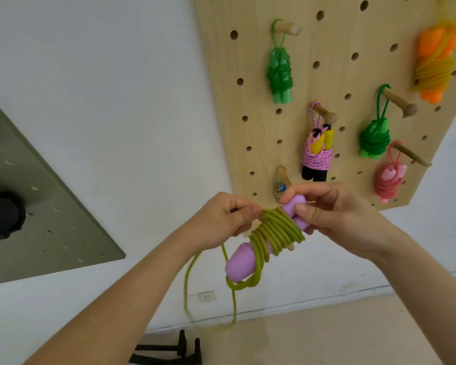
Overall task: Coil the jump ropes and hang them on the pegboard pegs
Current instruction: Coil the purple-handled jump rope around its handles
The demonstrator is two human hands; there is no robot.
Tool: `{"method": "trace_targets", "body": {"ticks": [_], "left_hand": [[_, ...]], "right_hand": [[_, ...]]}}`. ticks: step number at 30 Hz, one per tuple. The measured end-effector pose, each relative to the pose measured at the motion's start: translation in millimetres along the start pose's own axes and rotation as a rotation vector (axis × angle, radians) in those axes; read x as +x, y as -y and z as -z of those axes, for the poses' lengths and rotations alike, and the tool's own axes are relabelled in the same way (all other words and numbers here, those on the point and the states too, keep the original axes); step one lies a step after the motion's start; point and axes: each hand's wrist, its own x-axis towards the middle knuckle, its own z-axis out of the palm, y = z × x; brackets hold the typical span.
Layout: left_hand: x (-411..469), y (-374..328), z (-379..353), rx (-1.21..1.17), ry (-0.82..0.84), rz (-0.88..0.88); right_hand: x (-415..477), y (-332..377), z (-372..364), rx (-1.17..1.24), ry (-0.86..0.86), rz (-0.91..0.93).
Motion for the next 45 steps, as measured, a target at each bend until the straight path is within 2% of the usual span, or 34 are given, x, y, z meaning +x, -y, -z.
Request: {"method": "trace_targets", "body": {"ticks": [4, 6, 8, 12, 15, 19, 24, 29, 31, 34, 37, 45], "left_hand": [[-4, 3, -16, -0.379, 0.09, 0.119], [-2, 3, -21, -0.476, 0.029, 0.177], [2, 6, -28, -0.563, -0.104, 0.211], [7, 17, -47, -0.681, -0.26, 0.182], [6, 28, -61, -0.602, -0.339, 0.261], [-4, 40, -75, -0.124, -0.388, 0.272], [-18, 39, -68, 0.021, -0.29, 0.258], [-20, 39, -60, 0.753, -0.255, 0.165], [-21, 37, -60, 0.93, -0.264, 0.113], [-24, 32, -57, 0.852, -0.123, 0.154], [-25, 17, -47, 0.883, -0.007, 0.152], [-6, -4, 1, 0.609, -0.127, 0.128]], "right_hand": [[3, -7, 2, 0.311, 0.049, 0.007], [6, -14, -4, 0.475, 0.024, 0.023], [12, -21, -13, 0.592, -0.071, 0.025], [22, -33, -34, 0.766, -0.345, -0.033], [28, -43, -42, 0.793, -0.511, -0.088], [30, -57, -37, 0.633, -0.686, -0.073], [24, -60, -31, 0.125, -0.762, -0.054], [19, -80, -38, -0.304, -0.777, 0.054], [18, -84, -38, -0.453, -0.776, 0.113], [14, -85, -36, -0.737, -0.709, 0.252], [7, -93, -28, -0.979, -0.58, 0.38], [-2, -58, -18, -0.746, -0.353, 0.316]]}}
